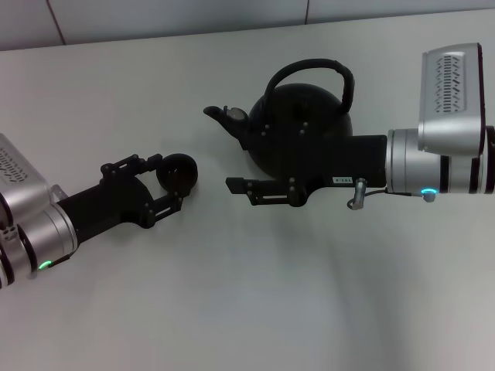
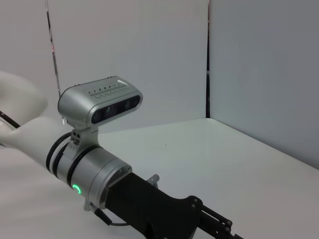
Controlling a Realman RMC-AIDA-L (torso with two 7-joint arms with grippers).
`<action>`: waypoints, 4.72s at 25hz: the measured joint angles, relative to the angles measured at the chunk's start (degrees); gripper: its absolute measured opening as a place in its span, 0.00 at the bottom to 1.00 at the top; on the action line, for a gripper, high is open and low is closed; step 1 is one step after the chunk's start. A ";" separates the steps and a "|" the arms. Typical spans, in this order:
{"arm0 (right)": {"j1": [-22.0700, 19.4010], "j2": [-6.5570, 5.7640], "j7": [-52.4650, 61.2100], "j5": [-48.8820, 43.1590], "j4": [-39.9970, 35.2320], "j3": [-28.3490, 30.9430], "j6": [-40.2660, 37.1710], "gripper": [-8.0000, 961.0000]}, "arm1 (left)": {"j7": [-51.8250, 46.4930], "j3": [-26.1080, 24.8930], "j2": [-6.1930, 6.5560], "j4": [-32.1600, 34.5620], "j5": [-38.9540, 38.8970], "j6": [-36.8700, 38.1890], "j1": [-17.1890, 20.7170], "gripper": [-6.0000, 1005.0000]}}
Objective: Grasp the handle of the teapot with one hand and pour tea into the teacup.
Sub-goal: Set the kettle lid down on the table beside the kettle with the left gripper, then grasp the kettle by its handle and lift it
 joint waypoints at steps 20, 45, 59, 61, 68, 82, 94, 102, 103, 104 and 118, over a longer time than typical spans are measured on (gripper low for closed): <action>0.11 0.00 0.01 0.00 0.04 0.09 0.00 0.64 | -3.62 2.39 0.00 0.75 0.09 -1.37 -0.29 0.83; 0.06 -0.09 -0.67 0.00 0.08 0.18 1.45 0.63 | -7.00 3.26 0.37 11.04 -0.42 11.43 6.83 0.86; -3.31 -0.13 -7.26 9.28 0.36 0.51 1.20 0.63 | -8.61 0.62 0.90 18.17 -0.73 28.38 12.31 0.86; -4.49 -0.06 -8.51 11.10 0.29 1.03 1.04 0.63 | -8.61 0.62 0.90 18.17 -0.73 28.38 12.31 0.86; -7.81 0.16 -10.56 12.11 2.04 4.11 0.26 0.62 | -11.21 -1.47 1.84 18.34 -0.63 32.38 12.62 0.86; -15.61 0.36 -19.70 26.16 5.81 5.44 -3.86 0.62 | -17.51 -3.17 4.25 20.78 0.03 31.99 12.32 0.86; -15.06 0.28 -22.50 32.97 10.62 6.71 0.60 0.61 | -17.51 -3.17 4.67 20.77 0.09 32.47 12.88 0.86; -12.10 0.03 -22.55 33.77 13.69 6.97 4.11 0.61 | -17.50 -3.12 4.65 20.77 0.08 32.48 13.44 0.86; -11.48 -0.02 -22.56 33.78 14.36 6.97 4.25 0.61 | -17.49 -3.14 4.67 20.77 0.08 32.51 13.56 0.86; -10.83 -0.06 -22.61 33.78 15.05 6.98 4.35 0.61 | -17.49 -3.16 4.69 20.77 0.08 32.53 13.61 0.86; -4.83 0.00 -24.15 34.53 18.59 7.16 12.50 0.60 | -17.46 -3.17 4.72 20.77 0.08 32.13 13.49 0.86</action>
